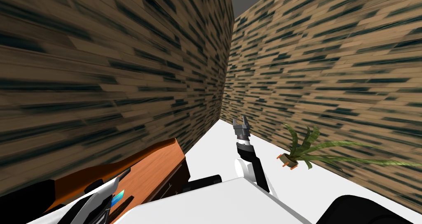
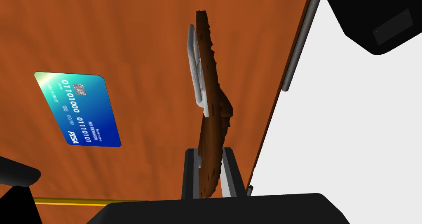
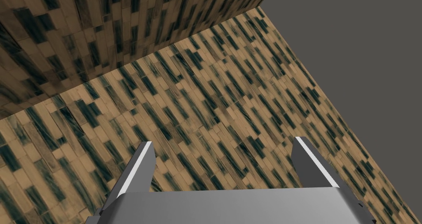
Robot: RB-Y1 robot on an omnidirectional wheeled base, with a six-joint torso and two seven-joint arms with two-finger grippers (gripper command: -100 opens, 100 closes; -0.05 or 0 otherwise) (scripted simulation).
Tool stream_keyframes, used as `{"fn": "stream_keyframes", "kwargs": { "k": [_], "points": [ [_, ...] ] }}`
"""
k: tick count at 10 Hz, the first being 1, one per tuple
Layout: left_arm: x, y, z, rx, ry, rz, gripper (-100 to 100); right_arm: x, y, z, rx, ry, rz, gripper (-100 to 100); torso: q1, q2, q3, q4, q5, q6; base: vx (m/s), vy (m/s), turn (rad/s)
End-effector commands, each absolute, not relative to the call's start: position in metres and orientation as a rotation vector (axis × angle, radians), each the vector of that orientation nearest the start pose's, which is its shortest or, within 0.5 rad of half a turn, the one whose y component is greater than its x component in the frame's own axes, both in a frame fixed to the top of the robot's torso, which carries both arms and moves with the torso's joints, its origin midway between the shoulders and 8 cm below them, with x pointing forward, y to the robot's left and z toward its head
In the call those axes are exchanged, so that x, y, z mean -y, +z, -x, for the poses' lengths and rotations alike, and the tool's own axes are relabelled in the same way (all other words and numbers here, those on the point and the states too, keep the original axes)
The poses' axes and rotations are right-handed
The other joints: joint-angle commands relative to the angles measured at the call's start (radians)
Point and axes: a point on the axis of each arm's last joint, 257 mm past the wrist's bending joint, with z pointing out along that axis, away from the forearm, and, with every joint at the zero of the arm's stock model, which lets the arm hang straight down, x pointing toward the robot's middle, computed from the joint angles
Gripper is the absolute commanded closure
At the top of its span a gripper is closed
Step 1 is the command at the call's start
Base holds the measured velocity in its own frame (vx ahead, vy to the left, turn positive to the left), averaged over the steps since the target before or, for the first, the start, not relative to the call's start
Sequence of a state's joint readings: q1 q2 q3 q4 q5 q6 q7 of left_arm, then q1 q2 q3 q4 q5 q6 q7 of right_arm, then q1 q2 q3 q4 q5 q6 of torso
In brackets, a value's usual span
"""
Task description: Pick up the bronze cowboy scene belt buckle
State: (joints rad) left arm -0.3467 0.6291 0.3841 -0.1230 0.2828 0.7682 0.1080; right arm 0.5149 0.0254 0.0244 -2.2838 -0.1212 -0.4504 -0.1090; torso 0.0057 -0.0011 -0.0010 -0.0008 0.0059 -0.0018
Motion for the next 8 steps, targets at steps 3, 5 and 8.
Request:
{"fn": "stream_keyframes", "kwargs": {
  "k": [3,5,8],
  "points": [
    [-0.586,-0.547,-0.166,-1.028,0.299,2.827,100,0.290,0.011,-0.349,-0.517,1.483,-0.843,0,0.002,0.001,0.001,0.000,0.001,0.000,-0.038,0.042,-0.129],
    [-0.590,-0.543,-0.166,-0.997,0.303,2.840,100,0.290,0.011,-0.349,-0.517,1.483,-0.843,0,0.000,0.000,0.000,0.000,0.001,0.000,-0.030,0.010,-0.124],
    [-0.596,-0.536,-0.165,-0.952,0.308,2.860,100,0.290,0.011,-0.349,-0.517,1.483,-0.843,0,-0.002,0.002,0.001,0.000,0.001,-0.001,-0.053,-0.012,-0.102]
  ]
}}
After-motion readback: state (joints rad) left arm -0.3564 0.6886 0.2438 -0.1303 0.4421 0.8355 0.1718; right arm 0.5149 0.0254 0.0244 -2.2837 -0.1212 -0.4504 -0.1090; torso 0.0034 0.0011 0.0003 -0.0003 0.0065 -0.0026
